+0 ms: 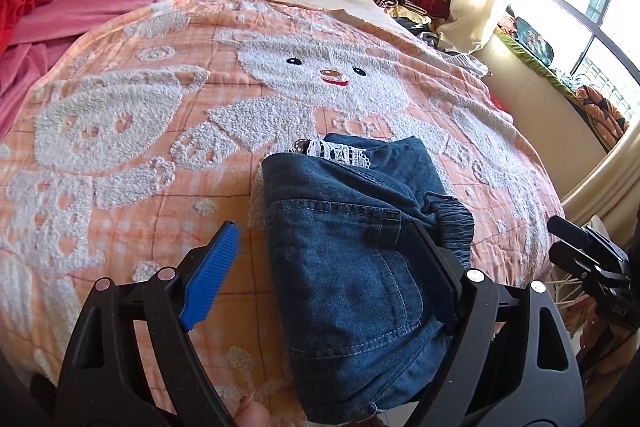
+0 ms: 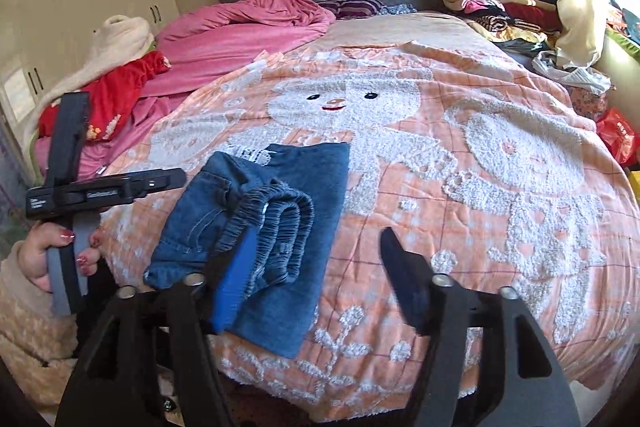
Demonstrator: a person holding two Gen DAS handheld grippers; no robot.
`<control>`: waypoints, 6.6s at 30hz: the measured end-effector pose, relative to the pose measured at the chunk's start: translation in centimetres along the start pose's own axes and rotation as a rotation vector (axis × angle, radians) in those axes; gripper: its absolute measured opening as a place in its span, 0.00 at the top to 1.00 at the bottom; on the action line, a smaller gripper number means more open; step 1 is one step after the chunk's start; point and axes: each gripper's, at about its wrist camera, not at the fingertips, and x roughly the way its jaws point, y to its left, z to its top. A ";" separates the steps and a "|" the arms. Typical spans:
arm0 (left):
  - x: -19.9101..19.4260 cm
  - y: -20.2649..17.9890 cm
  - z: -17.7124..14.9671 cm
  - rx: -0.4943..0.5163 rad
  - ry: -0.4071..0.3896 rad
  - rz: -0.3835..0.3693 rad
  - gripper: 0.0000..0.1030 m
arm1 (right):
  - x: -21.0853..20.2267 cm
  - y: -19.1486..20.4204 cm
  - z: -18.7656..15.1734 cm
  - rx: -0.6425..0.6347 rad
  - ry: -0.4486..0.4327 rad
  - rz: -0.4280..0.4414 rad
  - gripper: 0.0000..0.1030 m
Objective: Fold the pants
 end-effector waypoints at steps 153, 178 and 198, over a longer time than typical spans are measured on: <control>6.6 4.1 4.8 -0.061 0.055 0.061 0.26 | 15.9 -0.3 6.1 0.070 0.170 0.031 0.10; -3.3 2.6 2.2 -0.035 -0.121 0.135 0.09 | 5.6 2.3 4.8 -0.021 -0.039 -0.120 0.05; -5.9 1.9 -3.6 0.004 -0.107 0.151 0.09 | 2.4 6.7 -0.3 -0.074 -0.053 -0.172 0.05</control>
